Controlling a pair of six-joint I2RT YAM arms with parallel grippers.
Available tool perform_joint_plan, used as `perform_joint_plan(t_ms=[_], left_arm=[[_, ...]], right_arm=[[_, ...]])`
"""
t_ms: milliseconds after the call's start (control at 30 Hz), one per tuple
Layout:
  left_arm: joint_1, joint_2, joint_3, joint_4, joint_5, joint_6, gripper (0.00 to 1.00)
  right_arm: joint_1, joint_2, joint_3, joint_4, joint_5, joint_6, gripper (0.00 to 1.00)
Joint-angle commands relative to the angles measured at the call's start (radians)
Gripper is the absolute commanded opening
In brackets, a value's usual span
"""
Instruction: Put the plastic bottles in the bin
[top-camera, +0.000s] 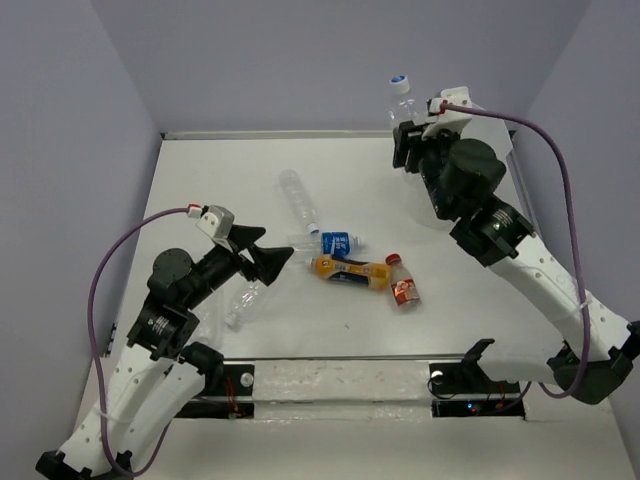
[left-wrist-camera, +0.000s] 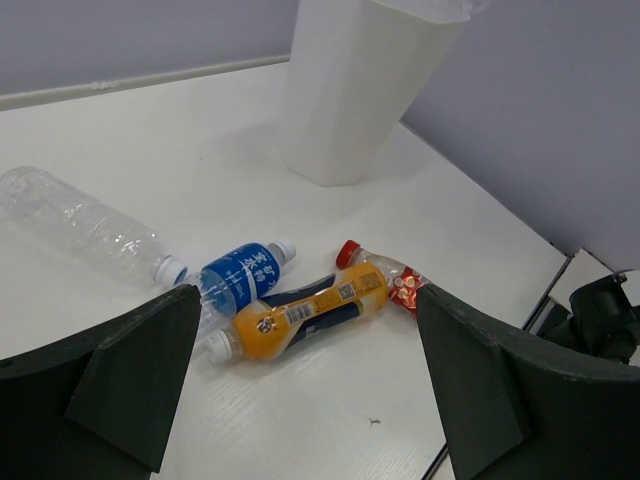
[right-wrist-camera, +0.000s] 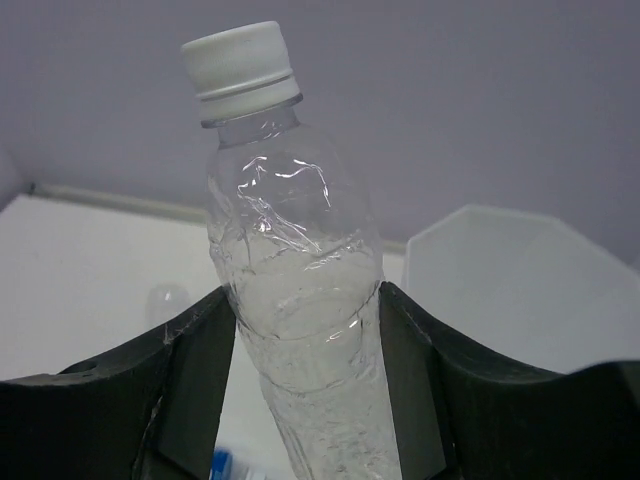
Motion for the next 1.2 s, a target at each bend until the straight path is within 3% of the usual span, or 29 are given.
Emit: perform_joint_plan(t_ms=[0, 133, 333, 400, 433, 467, 500, 567, 700, 767, 833, 967, 1067, 1167], left_arm=[[0.007, -0.003, 0.040, 0.040, 0.016, -0.005, 0.99], [0.006, -0.014, 0.039, 0.040, 0.014, -0.005, 0.99], [0.007, -0.030, 0.039, 0.039, 0.012, -0.004, 0.99], [0.006, -0.033, 0.039, 0.039, 0.013, -0.004, 0.99], [0.007, -0.035, 0.039, 0.037, 0.011, -0.004, 0.99], [0.004, -0.038, 0.040, 0.034, 0.011, -0.004, 0.99], [0.004, -0.040, 0.040, 0.033, 0.002, -0.004, 0.99], [0.006, -0.040, 0.042, 0.031, -0.004, -0.004, 0.99], [0.006, -0.035, 0.044, 0.027, -0.035, -0.007, 0.99], [0.006, -0.032, 0.045, 0.024, -0.052, -0.007, 0.99], [0.009, -0.037, 0.047, 0.019, -0.083, -0.008, 0.99], [0.016, -0.046, 0.047, 0.017, -0.153, -0.011, 0.99], [0.027, -0.038, 0.059, -0.041, -0.266, -0.016, 0.99], [0.038, -0.034, 0.068, -0.076, -0.388, -0.030, 0.99]], right_arm=[[-0.111, 0.103, 0.124, 0.420, 0.113, -0.251, 0.11], [-0.306, 0.212, 0.175, 0.488, 0.084, -0.213, 0.11], [-0.461, 0.278, 0.115, 0.505, 0.043, -0.130, 0.12], [-0.472, 0.278, 0.074, 0.505, 0.019, -0.096, 0.24], [-0.483, 0.275, 0.065, 0.503, 0.025, -0.092, 0.37], [-0.483, 0.269, 0.052, 0.497, 0.032, -0.092, 0.68], [-0.483, 0.251, 0.049, 0.488, 0.027, -0.081, 0.79], [-0.483, 0.228, 0.057, 0.450, 0.001, -0.064, 0.86], [-0.483, 0.156, 0.100, 0.228, -0.167, 0.048, 0.83], [-0.455, 0.112, 0.089, 0.108, -0.411, 0.080, 0.73], [-0.408, 0.093, 0.056, 0.051, -0.540, 0.080, 0.71], [-0.186, 0.097, -0.081, -0.083, -0.559, 0.056, 0.48], [-0.060, 0.127, -0.200, -0.104, -0.605, 0.048, 0.41], [0.017, 0.168, -0.267, -0.103, -0.603, 0.036, 0.44]])
